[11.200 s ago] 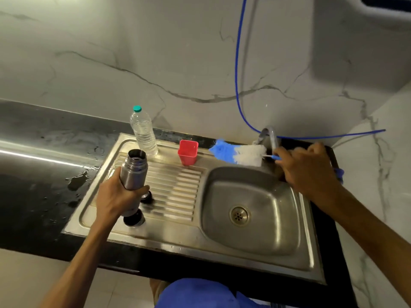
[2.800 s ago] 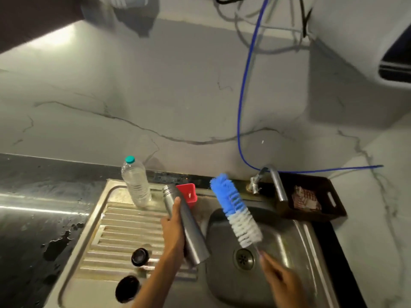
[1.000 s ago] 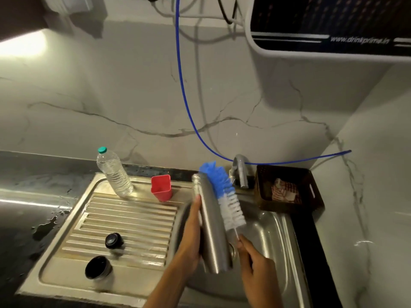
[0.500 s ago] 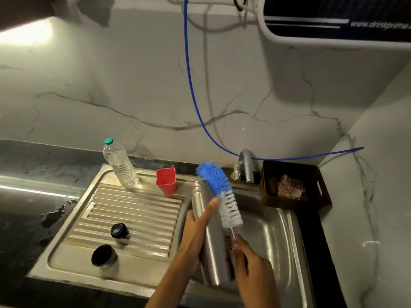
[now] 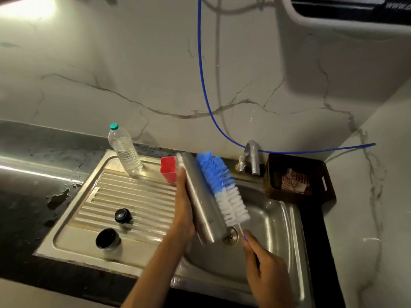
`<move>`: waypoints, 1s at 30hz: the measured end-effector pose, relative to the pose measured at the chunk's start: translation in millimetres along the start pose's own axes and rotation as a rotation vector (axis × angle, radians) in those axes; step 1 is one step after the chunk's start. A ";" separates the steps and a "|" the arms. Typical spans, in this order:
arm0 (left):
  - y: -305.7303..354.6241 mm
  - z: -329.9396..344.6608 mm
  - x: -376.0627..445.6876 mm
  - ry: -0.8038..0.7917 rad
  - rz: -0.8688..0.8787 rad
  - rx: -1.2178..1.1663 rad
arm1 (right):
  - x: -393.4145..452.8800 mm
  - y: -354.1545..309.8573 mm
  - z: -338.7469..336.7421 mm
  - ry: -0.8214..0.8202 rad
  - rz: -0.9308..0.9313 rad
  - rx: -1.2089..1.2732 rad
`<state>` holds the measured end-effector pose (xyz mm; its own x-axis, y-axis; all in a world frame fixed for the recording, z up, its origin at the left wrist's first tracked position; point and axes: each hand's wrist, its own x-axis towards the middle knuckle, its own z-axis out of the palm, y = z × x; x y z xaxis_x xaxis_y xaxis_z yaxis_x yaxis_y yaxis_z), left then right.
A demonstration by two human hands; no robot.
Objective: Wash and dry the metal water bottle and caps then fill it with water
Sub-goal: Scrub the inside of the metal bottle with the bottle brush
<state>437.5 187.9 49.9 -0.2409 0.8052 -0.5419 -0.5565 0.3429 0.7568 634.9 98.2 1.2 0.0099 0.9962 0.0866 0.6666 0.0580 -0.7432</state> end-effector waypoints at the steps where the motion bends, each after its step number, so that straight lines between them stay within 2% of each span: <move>1: 14.1 -2.7 12.9 0.039 0.040 -0.054 | -9.2 1.1 -3.8 0.000 -0.027 -0.006; 4: 23.3 -6.3 27.7 0.129 0.086 -0.131 | -16.2 2.0 -1.9 0.012 -0.115 -0.011; 9: -36.8 -7.9 -13.7 -0.127 -0.105 -0.027 | 9.4 -14.7 17.1 -0.049 -0.038 -0.030; 11: -32.9 -13.3 -6.0 -0.157 -0.056 -0.051 | 2.9 -15.7 14.9 -0.051 -0.107 -0.087; 14: 5.8 -28.8 22.8 -0.022 0.079 -0.174 | -16.7 -12.0 2.8 -0.024 -0.184 -0.110; 16: 20.0 -41.3 39.4 0.073 0.077 -0.302 | -24.8 -14.5 6.8 -0.020 -0.206 -0.127; 18: 16.8 -44.0 28.6 0.136 0.053 -0.326 | -19.4 -21.9 21.6 -0.018 -0.187 -0.064; 22: 5.9 -57.5 9.8 0.113 0.020 -0.323 | 5.4 -34.0 38.1 -0.035 -0.047 0.045; 24: 25.6 -82.4 20.9 0.176 0.039 -0.314 | 1.9 -33.8 35.8 -0.118 -0.052 -0.014; 27: 57.2 -122.5 41.7 0.199 0.081 -0.184 | -15.3 -41.2 35.6 -0.110 -0.067 -0.037; 30: 59.9 -135.1 37.6 0.061 0.000 -0.016 | -14.8 -65.3 68.0 -0.102 -0.052 -0.010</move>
<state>287.6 173.3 25.5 -0.2888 0.7742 -0.5632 -0.5688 0.3345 0.7514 540.5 84.2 3.3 -0.1003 0.9934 0.0563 0.6716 0.1094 -0.7328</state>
